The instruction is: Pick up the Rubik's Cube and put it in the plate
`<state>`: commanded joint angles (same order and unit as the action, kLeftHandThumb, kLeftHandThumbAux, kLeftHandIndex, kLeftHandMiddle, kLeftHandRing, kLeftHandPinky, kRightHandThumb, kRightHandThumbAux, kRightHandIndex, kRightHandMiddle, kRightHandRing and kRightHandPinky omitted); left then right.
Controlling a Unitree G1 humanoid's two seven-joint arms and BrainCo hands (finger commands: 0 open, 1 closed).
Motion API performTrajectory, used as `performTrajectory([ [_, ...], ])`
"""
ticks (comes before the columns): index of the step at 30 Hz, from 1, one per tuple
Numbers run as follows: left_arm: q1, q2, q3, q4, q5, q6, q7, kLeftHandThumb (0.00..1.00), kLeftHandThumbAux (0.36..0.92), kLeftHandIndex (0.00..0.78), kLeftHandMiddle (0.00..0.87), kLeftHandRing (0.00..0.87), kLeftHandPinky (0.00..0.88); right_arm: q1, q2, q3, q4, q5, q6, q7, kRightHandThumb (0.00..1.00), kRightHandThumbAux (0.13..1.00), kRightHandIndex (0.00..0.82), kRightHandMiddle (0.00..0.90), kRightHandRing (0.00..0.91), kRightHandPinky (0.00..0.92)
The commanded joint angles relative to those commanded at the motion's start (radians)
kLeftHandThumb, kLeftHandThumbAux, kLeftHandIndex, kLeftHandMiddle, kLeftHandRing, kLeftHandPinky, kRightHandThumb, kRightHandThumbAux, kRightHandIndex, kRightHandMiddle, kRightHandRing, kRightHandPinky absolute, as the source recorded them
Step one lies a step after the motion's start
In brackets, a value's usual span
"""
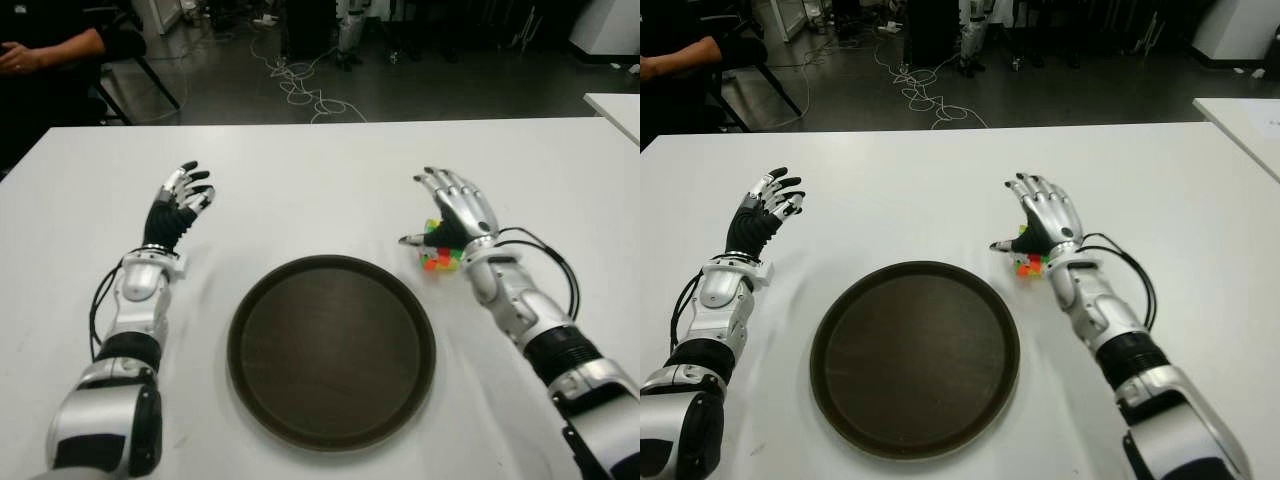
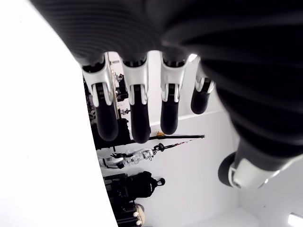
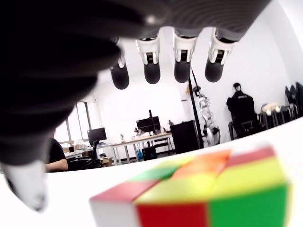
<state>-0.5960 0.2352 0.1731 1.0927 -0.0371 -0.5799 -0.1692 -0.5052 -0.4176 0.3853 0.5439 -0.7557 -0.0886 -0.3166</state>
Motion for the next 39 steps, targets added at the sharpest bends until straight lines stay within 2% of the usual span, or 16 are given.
performTrajectory([
  [9,-0.003,0.001,0.001,0.001,0.001,0.001,-0.001,0.023,0.595,0.115,0.203,0.218,0.263,0.085,-0.063,-0.022,-0.171,0.015,0.052,0.14,0.0,0.647,0.0,0.0,0.0,0.0],
  [18,-0.005,0.005,-0.004,0.003,0.009,0.003,0.006,0.027,0.597,0.123,0.211,0.222,0.256,0.18,-0.059,-0.03,-0.235,0.011,0.082,0.172,0.0,0.679,0.0,0.0,0.0,0.0],
  [33,-0.009,0.008,-0.009,0.009,0.018,0.009,0.019,0.012,0.611,0.127,0.211,0.222,0.251,0.214,-0.056,-0.034,-0.284,0.001,0.105,0.192,0.0,0.729,0.003,0.002,0.0,0.0],
  [39,-0.011,0.007,-0.008,0.01,0.015,0.007,0.02,0.025,0.611,0.129,0.219,0.228,0.26,0.217,-0.047,-0.042,-0.285,0.003,0.096,0.163,0.0,0.758,0.043,0.053,0.059,0.096],
])
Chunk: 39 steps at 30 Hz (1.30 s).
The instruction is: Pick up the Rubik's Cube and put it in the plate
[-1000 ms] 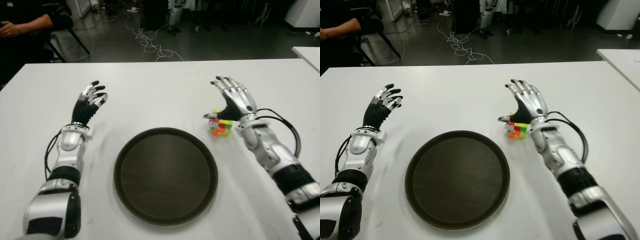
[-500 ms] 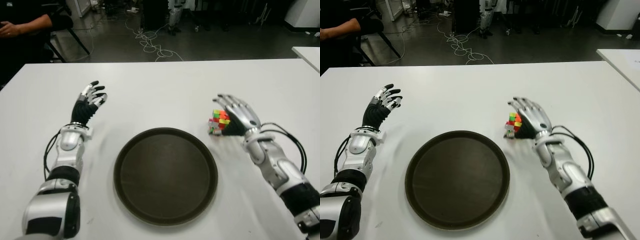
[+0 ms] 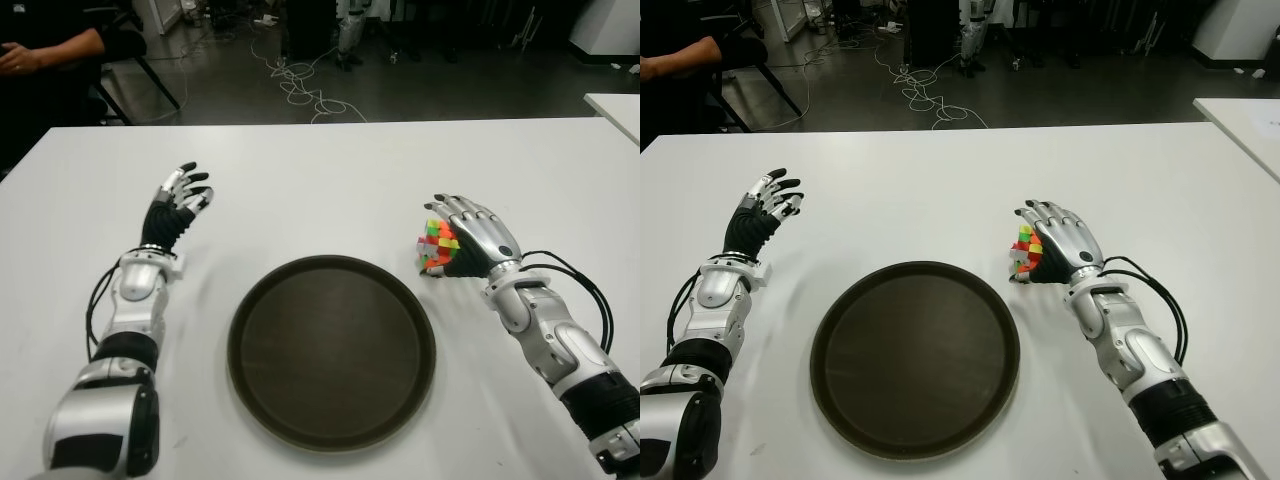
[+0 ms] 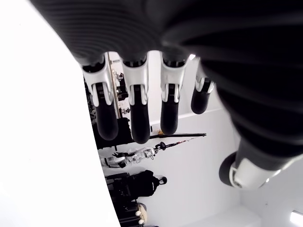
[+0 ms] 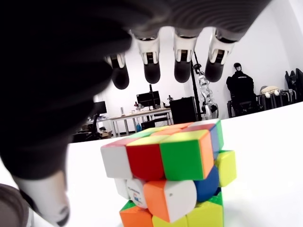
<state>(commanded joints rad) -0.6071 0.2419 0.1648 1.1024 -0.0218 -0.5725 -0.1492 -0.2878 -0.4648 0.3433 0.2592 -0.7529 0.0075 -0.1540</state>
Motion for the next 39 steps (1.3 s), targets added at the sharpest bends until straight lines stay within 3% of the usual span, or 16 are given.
performTrajectory([
  [3,0.001,0.0,0.0,-0.001,-0.002,-0.002,-0.003,0.025,0.608,0.13,0.214,0.224,0.26,-0.001,0.005,-0.002,0.005,0.004,-0.012,-0.015,0.0,0.772,0.073,0.094,0.12,0.172],
  [10,0.001,-0.002,0.0,-0.003,-0.001,-0.005,0.001,0.017,0.613,0.123,0.207,0.218,0.255,-0.008,-0.001,-0.003,0.021,0.012,-0.064,-0.033,0.0,0.789,0.111,0.141,0.181,0.237],
  [28,0.004,-0.001,-0.006,-0.002,0.004,-0.007,0.015,0.016,0.622,0.117,0.205,0.215,0.251,-0.024,-0.012,0.003,0.073,-0.004,-0.139,-0.04,0.0,0.798,0.139,0.154,0.172,0.192],
  [39,0.005,0.007,-0.01,-0.002,0.006,-0.004,0.007,0.004,0.588,0.119,0.206,0.217,0.247,-0.048,-0.01,0.001,0.143,0.001,-0.154,-0.043,0.0,0.803,0.14,0.16,0.181,0.207],
])
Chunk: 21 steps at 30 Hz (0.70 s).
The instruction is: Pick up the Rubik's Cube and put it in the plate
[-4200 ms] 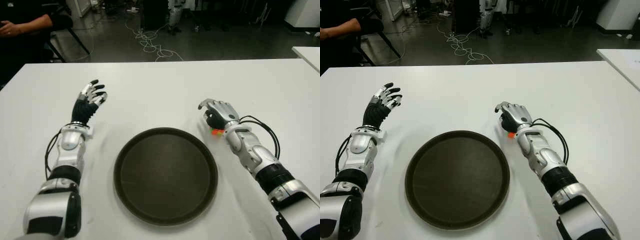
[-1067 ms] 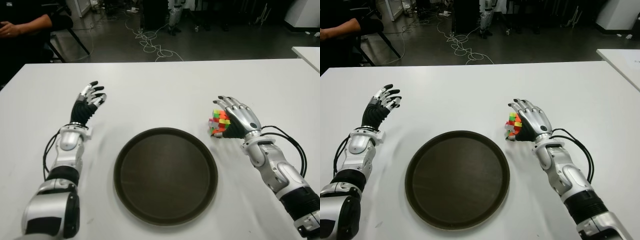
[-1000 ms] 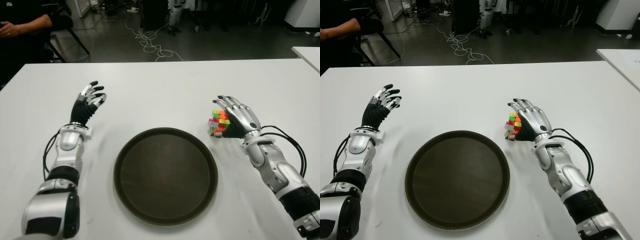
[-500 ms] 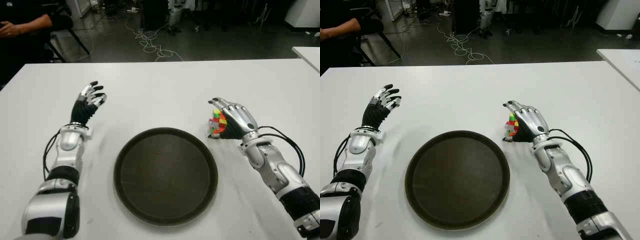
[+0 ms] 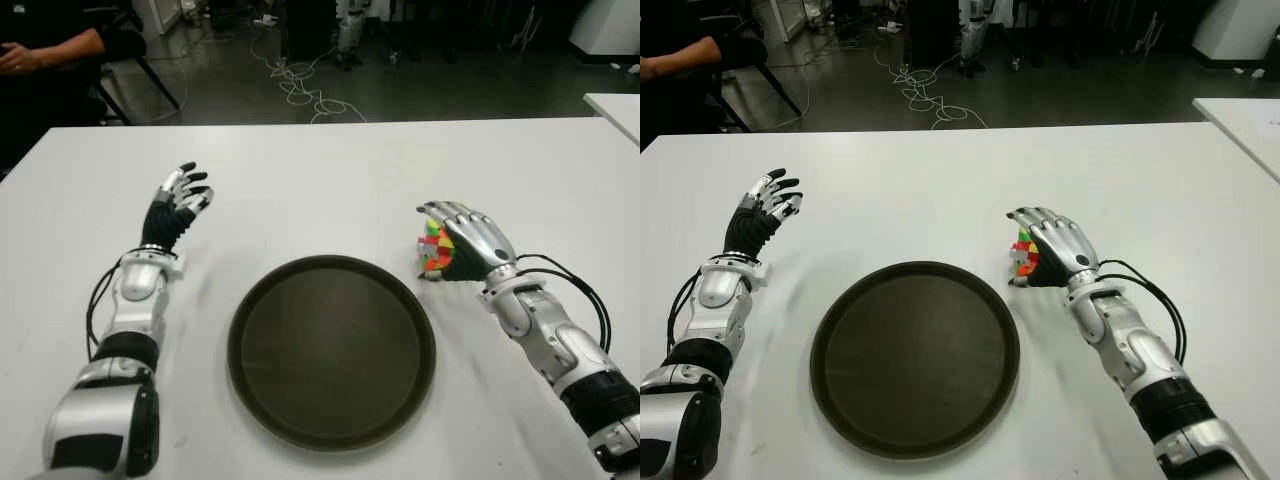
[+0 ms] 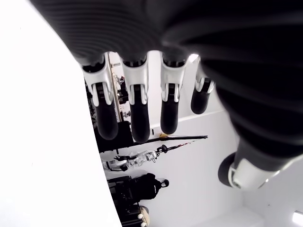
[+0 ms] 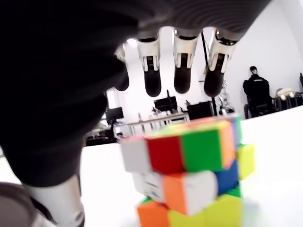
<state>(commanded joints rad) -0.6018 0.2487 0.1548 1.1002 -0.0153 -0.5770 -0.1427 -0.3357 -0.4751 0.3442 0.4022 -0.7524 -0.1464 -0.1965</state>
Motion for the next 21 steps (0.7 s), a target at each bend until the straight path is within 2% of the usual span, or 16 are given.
performTrajectory([
  [14,-0.001,0.0,0.007,0.004,-0.015,0.004,-0.021,0.023,0.608,0.124,0.207,0.218,0.254,-0.027,0.01,-0.015,0.07,0.041,-0.007,0.013,0.0,0.804,0.137,0.165,0.208,0.265],
  [21,0.0,0.002,0.006,0.005,-0.013,-0.004,-0.023,0.021,0.596,0.117,0.204,0.213,0.236,-0.037,0.006,-0.018,0.098,0.055,-0.024,0.011,0.0,0.799,0.142,0.169,0.211,0.272],
])
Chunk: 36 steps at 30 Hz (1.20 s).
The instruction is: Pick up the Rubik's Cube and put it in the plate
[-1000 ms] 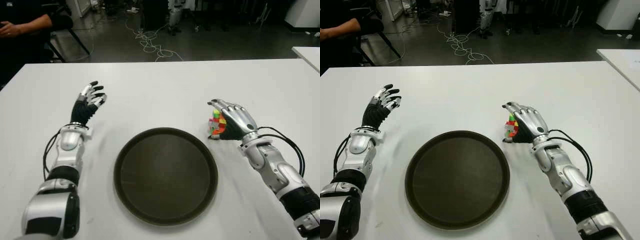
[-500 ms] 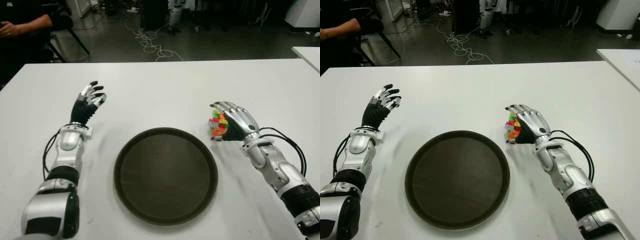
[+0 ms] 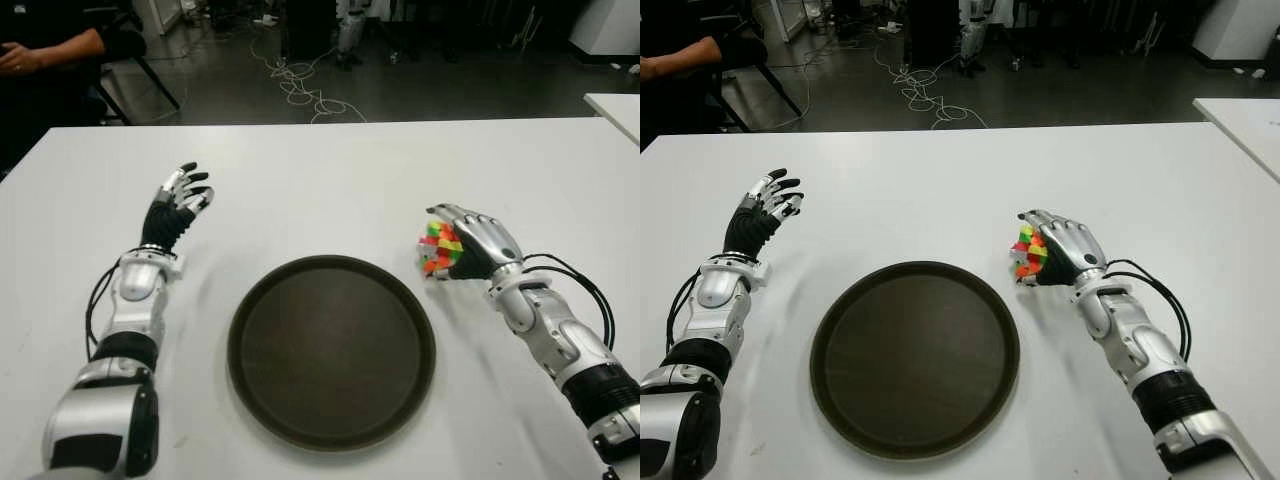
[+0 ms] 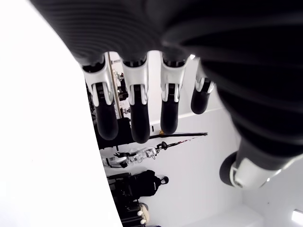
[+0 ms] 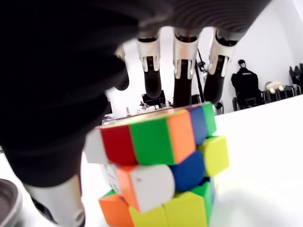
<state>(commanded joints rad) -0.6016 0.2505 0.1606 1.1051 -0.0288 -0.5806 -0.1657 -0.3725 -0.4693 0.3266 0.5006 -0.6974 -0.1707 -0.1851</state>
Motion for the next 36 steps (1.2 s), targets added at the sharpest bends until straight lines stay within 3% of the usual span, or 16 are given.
performTrajectory([
  [13,0.001,-0.003,0.005,-0.005,-0.006,0.002,0.001,0.014,0.62,0.122,0.202,0.211,0.245,-0.024,-0.002,-0.001,0.061,0.005,-0.048,-0.02,0.0,0.813,0.158,0.179,0.214,0.265],
  [36,-0.002,-0.003,0.001,-0.005,0.005,0.007,0.013,0.013,0.584,0.113,0.201,0.216,0.253,-0.048,0.009,0.012,0.12,0.007,-0.075,-0.016,0.0,0.796,0.157,0.181,0.212,0.246],
])
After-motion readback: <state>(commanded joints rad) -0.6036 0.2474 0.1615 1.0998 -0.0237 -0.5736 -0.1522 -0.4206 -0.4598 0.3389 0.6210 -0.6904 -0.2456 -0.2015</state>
